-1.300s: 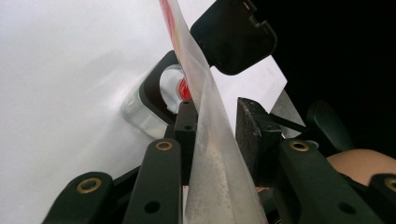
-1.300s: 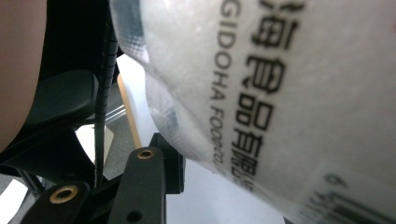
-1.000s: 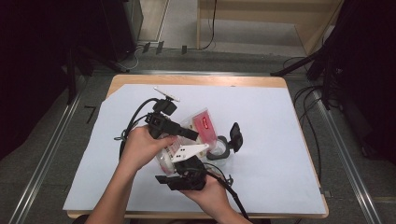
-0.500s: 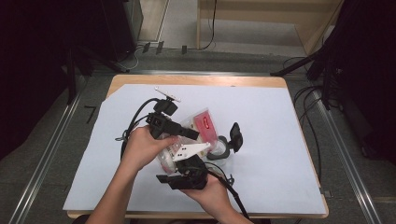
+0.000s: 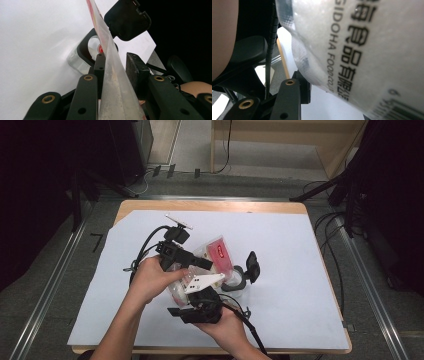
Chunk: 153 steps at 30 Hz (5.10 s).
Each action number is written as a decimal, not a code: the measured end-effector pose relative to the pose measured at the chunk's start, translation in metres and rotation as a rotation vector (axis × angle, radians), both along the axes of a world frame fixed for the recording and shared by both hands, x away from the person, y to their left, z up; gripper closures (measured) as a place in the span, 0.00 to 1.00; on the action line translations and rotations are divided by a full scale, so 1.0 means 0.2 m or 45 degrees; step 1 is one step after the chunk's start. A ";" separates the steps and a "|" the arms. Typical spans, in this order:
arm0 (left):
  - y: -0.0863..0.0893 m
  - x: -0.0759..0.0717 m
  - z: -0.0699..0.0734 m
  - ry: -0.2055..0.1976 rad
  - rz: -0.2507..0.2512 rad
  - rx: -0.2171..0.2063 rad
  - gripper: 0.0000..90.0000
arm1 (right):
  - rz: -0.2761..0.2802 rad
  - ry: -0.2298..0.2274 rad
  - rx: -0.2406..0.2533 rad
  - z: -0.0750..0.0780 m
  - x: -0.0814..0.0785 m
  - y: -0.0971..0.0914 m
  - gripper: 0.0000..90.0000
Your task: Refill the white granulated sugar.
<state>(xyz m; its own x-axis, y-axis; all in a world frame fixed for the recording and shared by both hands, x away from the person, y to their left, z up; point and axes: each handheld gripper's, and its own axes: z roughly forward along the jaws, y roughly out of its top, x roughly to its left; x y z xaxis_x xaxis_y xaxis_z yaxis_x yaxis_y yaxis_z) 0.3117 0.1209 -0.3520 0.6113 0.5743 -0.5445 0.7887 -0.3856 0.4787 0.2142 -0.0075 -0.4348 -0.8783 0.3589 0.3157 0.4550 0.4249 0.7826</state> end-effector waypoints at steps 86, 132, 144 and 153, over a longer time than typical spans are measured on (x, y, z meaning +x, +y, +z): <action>-0.03 -0.03 0.03 0.022 0.058 0.013 0.82 | 0.001 0.017 0.045 0.01 -0.02 0.00 0.70; -0.03 -0.04 0.04 0.023 0.066 0.015 0.81 | 0.006 0.014 0.046 0.01 -0.02 0.00 0.70; -0.03 -0.04 0.04 0.016 0.057 0.025 0.81 | 0.007 0.016 0.048 0.01 -0.02 0.00 0.70; -0.03 -0.04 0.04 0.016 0.063 0.019 0.81 | 0.010 0.024 0.055 0.02 -0.02 0.00 0.70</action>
